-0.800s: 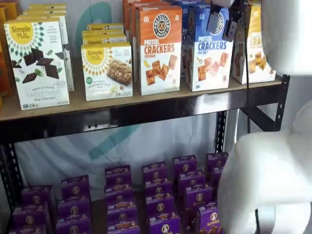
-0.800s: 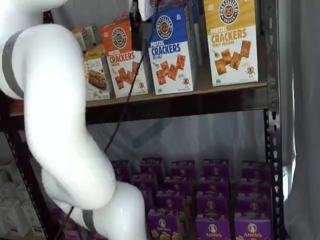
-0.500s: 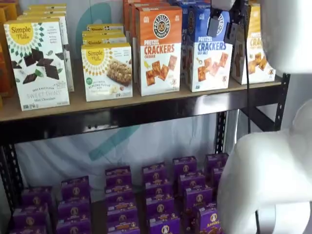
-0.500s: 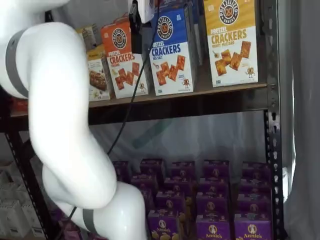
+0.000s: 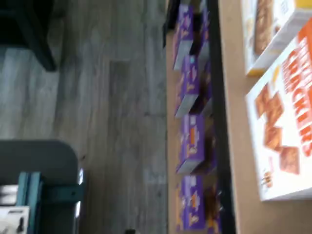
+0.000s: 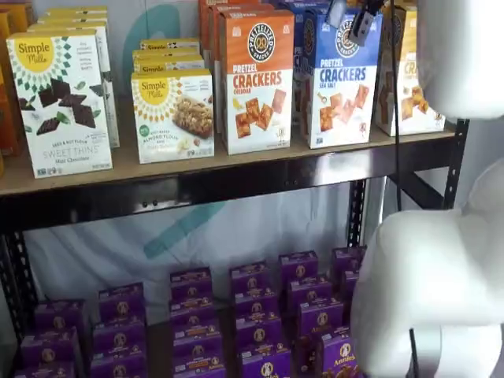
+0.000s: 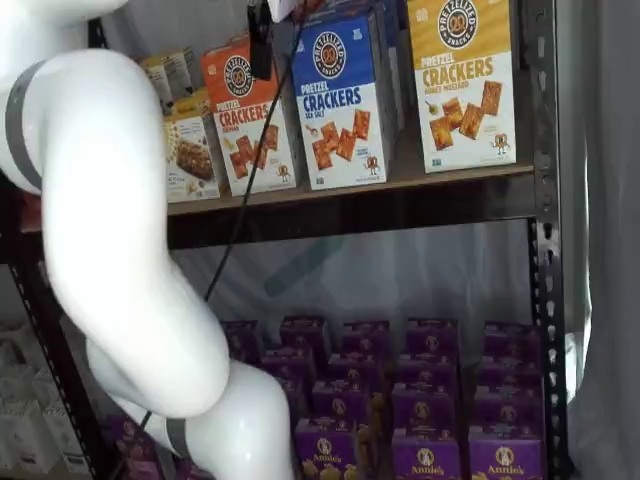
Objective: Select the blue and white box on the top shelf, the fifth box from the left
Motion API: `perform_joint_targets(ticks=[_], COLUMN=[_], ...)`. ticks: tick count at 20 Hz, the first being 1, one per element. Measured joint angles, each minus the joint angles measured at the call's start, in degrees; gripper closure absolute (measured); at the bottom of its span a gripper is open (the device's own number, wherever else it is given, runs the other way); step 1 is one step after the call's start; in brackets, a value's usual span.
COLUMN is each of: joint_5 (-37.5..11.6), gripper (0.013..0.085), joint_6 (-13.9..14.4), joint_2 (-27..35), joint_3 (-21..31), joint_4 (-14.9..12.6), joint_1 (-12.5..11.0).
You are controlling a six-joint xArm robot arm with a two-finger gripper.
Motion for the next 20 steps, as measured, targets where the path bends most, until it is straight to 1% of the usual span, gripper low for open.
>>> perform_joint_targets(ticks=[2,4,7,10,13,15,20], joint_5=[-0.92,-4.0,-10.52,-16.01,-19.96,-21.39,-21.73], gripper=[0.013,0.013,0.013,0.013,0.013,0.013,0.013], joint_6=[0.18,0.22,0.03,-0.34,-0.96,-1.4,-2.34], joint_2=[-0.02,-0.8,-1.86,-1.99,-0.22,1.39,5.16], joint_3=[-0.86,-0.31,1.29,2.5,1.82,0.78,-1.79], joint_4=[3.01,5.28,6.3,6.02,4.72,3.35,-0.27], joint_1=[-1.72,-2.89,-3.04,-2.42,-1.63,-1.01,0.2])
